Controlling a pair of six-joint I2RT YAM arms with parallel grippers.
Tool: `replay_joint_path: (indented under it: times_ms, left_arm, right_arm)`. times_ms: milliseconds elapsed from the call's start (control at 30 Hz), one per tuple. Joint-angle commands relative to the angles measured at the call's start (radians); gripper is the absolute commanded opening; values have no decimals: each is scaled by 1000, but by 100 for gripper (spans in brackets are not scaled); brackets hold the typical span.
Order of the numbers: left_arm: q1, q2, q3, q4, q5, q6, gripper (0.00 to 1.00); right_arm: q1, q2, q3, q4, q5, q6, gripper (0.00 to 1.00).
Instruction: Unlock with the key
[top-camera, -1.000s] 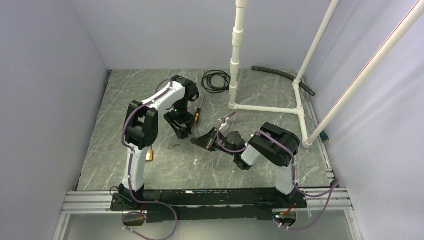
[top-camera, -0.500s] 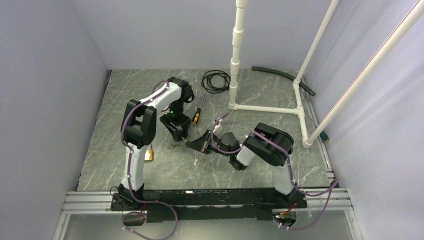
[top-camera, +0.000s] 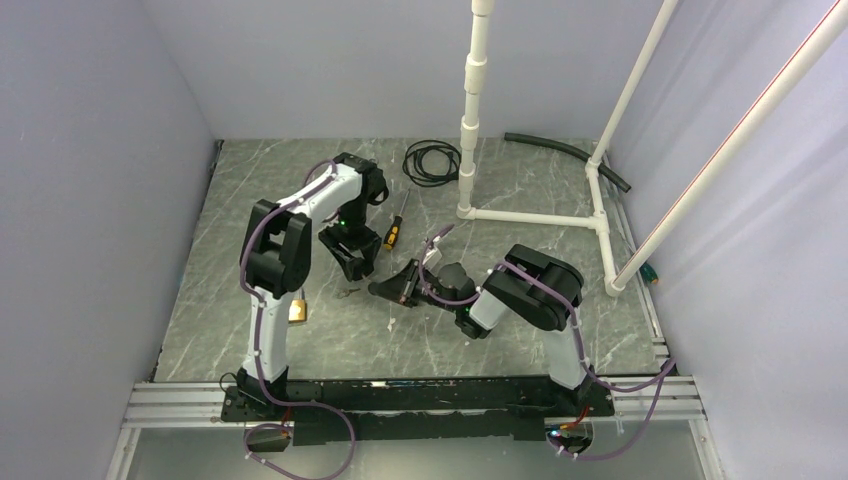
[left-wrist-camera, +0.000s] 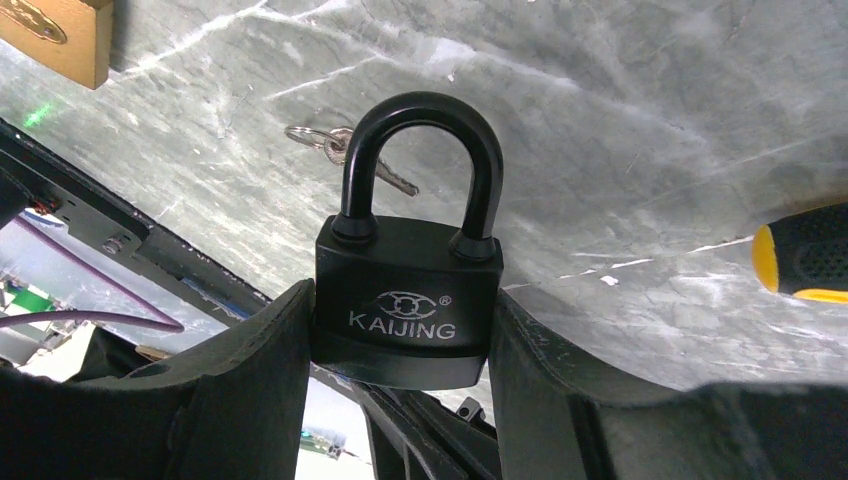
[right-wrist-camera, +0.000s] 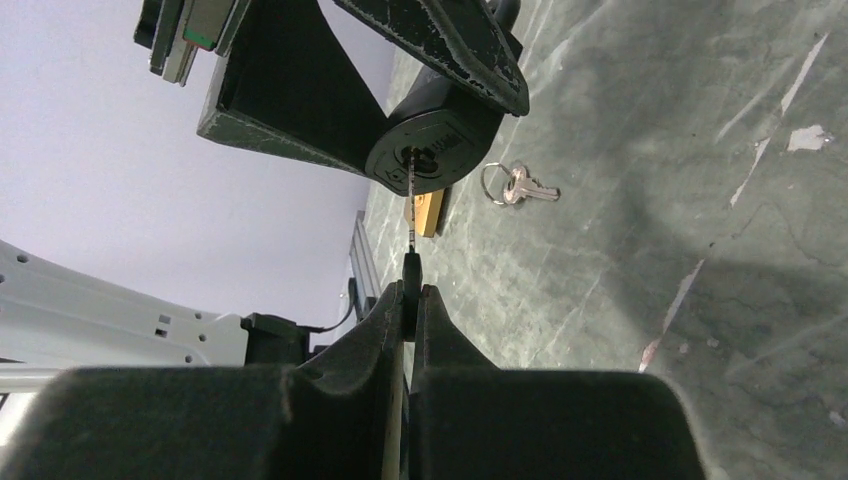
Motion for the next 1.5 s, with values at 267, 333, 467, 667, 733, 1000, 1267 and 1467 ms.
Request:
replay_joint_path:
  times_ms: [267,333,467,667,733,1000,1267,1467]
  left_arm:
    - [-37,-142,8,-138,-49,8,0]
    - [-46,-145,0,-130,-56,10,0]
    - [-56,-149,-5,-125,-70,6,0]
    - [-73,-161,5,-129,-107,-12,0]
    - [-75,-163,-3,-127,-114,-17,0]
    - [-89,-157,-14,-121,-132,-29,0]
    - [-108,-175,-45,-57,-121,-18,0]
    - [-117,-192,-64,-13,-116,-18,0]
  right_arm:
    - [-8,1,37,-30,21,27,0]
    - [-15,-5,36,-33,23,30,0]
    - [-30,-24,21,-51,36,32,0]
    - [-41,-28,-10,-33,60,61,0]
    - [-43,-36,-14,-32,66,64,0]
    - [-49,-69,-26,-44,79,46,0]
    - [-45,-46,0,-27,52,59,0]
    - [-43,-42,12,-27,39,57,0]
